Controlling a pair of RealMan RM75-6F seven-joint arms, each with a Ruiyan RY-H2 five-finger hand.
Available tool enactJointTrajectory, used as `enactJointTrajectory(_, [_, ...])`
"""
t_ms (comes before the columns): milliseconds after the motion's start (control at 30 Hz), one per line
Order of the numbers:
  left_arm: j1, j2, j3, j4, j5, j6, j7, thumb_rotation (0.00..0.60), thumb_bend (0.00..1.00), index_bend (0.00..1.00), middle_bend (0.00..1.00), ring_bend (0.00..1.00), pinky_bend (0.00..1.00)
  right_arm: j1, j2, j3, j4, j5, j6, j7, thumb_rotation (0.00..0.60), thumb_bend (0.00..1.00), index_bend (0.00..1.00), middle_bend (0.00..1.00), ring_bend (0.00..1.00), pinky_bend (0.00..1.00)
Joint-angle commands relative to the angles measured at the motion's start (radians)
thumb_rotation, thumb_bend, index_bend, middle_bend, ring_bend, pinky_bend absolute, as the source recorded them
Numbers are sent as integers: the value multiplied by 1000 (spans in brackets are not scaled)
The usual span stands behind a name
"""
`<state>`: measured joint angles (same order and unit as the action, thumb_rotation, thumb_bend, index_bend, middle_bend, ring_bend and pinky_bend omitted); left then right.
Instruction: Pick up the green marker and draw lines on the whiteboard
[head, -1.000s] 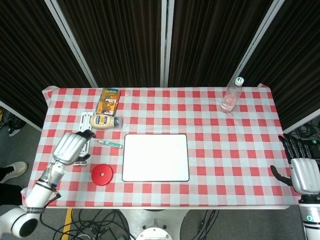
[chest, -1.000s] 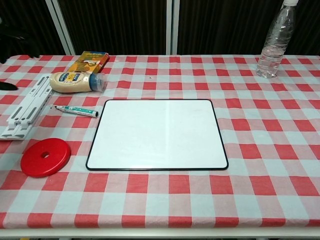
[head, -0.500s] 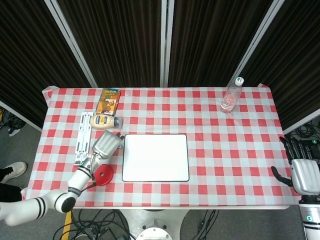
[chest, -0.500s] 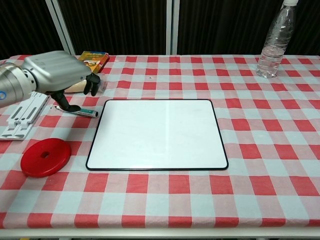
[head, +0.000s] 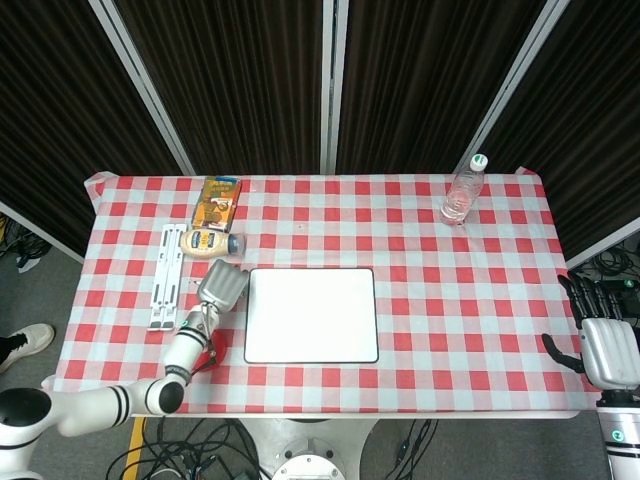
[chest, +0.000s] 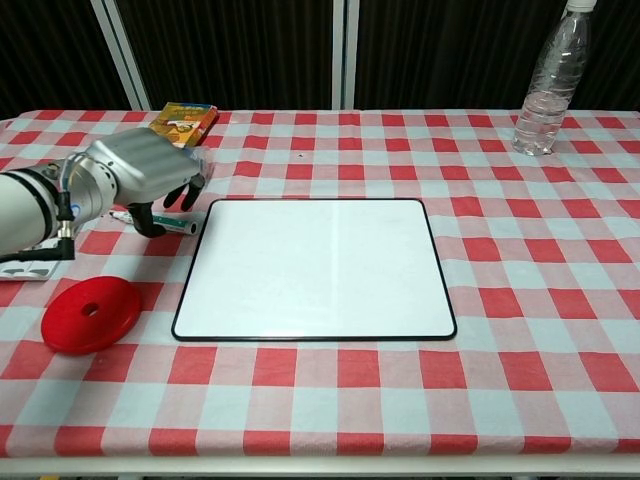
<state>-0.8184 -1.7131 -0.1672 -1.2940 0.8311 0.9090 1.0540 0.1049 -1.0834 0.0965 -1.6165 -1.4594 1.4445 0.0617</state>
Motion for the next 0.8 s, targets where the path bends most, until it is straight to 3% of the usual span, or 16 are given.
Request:
enactJointTrajectory(33, [-15,-11,6,12,-21,11,9,600,266,453,475,743,925,0,0,0,1,-1,1,0,600,212,0,38,0,0])
enactJointTrajectory(800, [-86,-64,55,54,-154,53,87,600,290,487,511,753,929,-9,-4,-5,14,8,3,15,600,212,0,38,0,0])
